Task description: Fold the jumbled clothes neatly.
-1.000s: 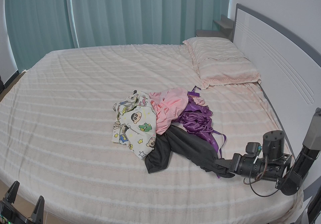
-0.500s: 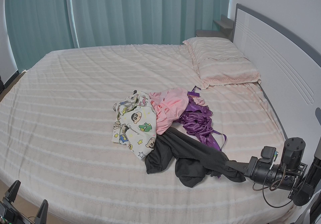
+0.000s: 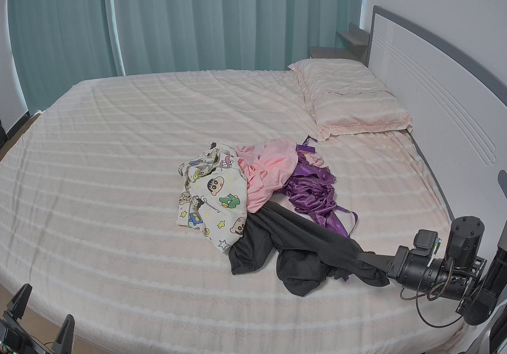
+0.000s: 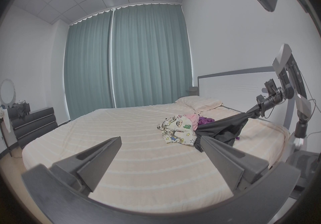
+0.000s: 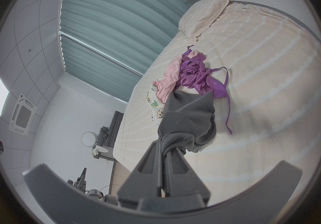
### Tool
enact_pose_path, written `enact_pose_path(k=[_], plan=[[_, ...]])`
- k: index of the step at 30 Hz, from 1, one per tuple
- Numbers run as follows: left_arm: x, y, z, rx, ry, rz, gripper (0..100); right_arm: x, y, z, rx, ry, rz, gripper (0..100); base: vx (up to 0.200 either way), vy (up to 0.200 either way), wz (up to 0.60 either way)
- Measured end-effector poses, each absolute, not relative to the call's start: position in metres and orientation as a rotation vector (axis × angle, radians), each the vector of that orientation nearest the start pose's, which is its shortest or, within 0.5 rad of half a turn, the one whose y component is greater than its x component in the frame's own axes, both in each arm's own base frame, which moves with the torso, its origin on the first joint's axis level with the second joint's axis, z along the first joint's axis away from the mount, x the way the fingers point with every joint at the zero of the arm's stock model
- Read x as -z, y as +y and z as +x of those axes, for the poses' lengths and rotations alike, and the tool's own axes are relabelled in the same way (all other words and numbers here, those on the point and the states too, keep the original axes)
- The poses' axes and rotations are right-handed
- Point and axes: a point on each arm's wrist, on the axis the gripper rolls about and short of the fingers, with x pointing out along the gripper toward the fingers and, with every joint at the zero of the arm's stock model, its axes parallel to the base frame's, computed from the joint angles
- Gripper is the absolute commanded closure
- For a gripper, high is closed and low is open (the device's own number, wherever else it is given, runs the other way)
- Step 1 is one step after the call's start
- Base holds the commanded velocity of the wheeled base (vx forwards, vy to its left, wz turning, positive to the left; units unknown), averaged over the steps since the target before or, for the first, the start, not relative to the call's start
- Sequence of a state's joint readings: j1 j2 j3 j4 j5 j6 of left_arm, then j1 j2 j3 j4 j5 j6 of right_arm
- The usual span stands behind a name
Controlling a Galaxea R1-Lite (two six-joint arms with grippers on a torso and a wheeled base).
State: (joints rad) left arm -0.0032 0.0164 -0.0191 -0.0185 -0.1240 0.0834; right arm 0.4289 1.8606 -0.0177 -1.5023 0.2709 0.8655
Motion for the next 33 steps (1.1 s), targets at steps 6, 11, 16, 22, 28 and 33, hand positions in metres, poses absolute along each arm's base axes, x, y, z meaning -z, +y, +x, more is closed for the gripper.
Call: enact_pose_path(k=[6, 11, 16, 22, 28, 33], plan=[[-0.124, -0.004, -0.029, 0.171, -0.134, -0.017, 0, -0.064, 0.092, 0.186, -0.500, 0.627, 0.792, 100, 0.000, 0.000, 0.00], [-0.154, -0.006, -0.030, 0.265, -0.151, -0.033, 0, -0.062, 0.093, 0.187, -0.495, 0.639, 0.790, 100, 0.000, 0.000, 0.00], [-0.148, -0.008, -0.013, 0.386, -0.008, -0.031, 0, -0.058, 0.094, 0.188, -0.488, 0.654, 0.788, 100, 0.000, 0.000, 0.00], [-0.127, -0.010, 0.018, 0.489, 0.253, -0.017, 0, -0.054, 0.095, 0.188, -0.481, 0.669, 0.785, 100, 0.000, 0.000, 0.00], [-0.119, -0.017, 0.049, 0.597, 0.452, -0.018, 0, -0.053, 0.095, 0.189, -0.479, 0.673, 0.779, 100, 0.000, 0.000, 0.00], [-0.115, -0.024, 0.078, 0.639, 0.572, -0.036, 0, -0.054, 0.095, 0.189, -0.483, 0.665, 0.768, 100, 0.000, 0.000, 0.00]])
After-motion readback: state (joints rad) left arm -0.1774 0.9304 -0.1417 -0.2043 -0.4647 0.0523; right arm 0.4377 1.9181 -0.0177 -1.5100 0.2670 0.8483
